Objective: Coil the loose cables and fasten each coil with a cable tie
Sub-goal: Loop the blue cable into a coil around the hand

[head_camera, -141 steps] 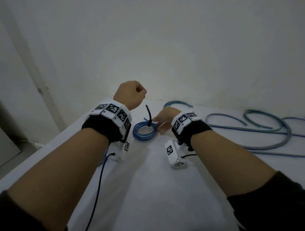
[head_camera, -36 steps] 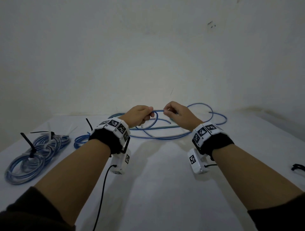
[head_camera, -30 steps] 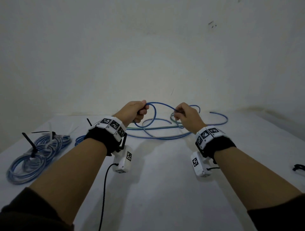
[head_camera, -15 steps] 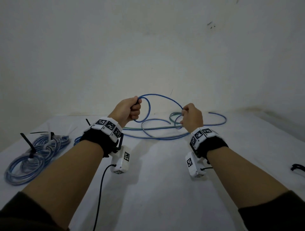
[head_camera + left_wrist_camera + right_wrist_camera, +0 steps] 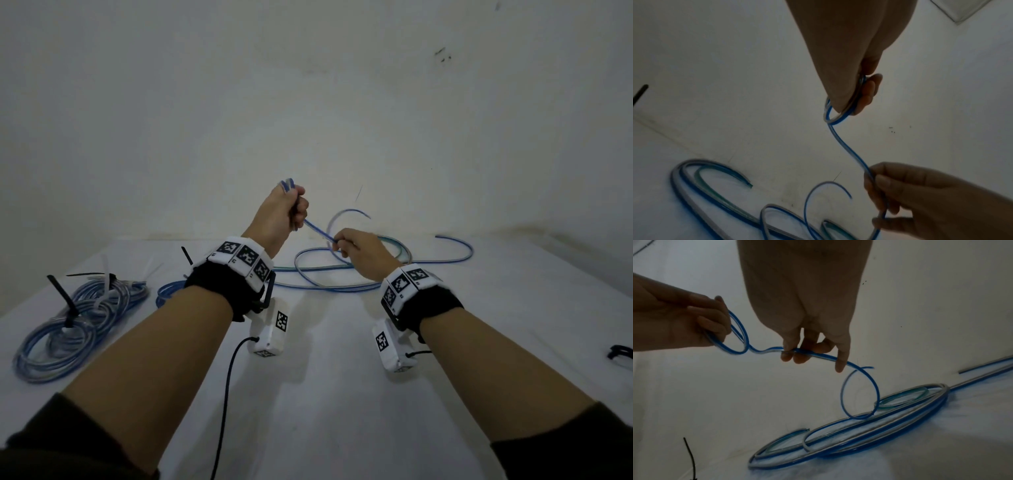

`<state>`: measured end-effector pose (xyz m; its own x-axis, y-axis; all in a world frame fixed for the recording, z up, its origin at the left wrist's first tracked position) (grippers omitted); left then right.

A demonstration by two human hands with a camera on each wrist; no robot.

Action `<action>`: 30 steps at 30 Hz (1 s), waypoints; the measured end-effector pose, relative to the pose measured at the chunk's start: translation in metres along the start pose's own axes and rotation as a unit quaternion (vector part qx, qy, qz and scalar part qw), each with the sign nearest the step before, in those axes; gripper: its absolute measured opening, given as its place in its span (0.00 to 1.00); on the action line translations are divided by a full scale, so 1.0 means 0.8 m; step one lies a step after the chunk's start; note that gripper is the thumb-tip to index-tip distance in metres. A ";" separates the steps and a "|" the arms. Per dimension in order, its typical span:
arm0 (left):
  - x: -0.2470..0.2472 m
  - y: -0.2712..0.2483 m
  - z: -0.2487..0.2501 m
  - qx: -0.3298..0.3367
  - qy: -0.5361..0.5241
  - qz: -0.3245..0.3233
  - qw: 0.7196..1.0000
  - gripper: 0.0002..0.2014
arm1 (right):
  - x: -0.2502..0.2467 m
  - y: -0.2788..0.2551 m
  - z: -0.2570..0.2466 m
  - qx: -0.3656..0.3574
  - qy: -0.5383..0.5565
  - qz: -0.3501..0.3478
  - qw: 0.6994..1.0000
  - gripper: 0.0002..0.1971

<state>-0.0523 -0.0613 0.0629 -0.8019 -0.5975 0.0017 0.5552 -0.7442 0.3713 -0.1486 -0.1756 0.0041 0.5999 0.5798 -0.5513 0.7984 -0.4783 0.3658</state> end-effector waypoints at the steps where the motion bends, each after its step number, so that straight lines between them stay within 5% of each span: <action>1: -0.001 -0.001 -0.001 0.016 0.057 0.016 0.998 0.12 | 0.003 0.000 -0.004 -0.004 0.018 -0.011 1.000 0.12; 9: 0.008 -0.011 -0.018 0.093 0.324 -0.028 0.941 0.08 | 0.011 -0.003 -0.027 -0.012 0.111 -0.066 0.992 0.13; 13: 0.012 -0.013 -0.022 0.089 0.444 -0.053 0.890 0.08 | 0.003 -0.009 -0.031 -0.030 0.061 -0.059 0.996 0.03; 19: 0.012 -0.012 -0.031 0.046 0.486 -0.068 0.870 0.13 | -0.013 -0.008 -0.045 -0.140 -0.062 0.036 0.988 0.04; 24: -0.002 -0.018 -0.033 0.027 0.521 -0.084 0.849 0.17 | -0.042 -0.014 -0.027 -0.144 -0.091 0.157 0.973 0.03; 30: -0.002 -0.024 -0.033 0.006 0.484 -0.071 0.872 0.25 | -0.037 -0.015 -0.036 -0.160 -0.089 0.142 0.973 0.08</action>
<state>-0.0560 -0.0538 0.0309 -0.2981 -0.4762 -0.8273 0.4574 -0.8320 0.3141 -0.1746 -0.1685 0.0376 0.8024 0.3183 -0.5048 0.5947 -0.3560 0.7208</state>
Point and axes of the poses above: each hand's wrist, its own y-axis towards the middle knuckle, its own x-axis out of the palm, z = x × y, the point moved 7 cm from there along y, towards the middle knuckle, and after that the axes turned 10 degrees about y, right-handed, at the moved point
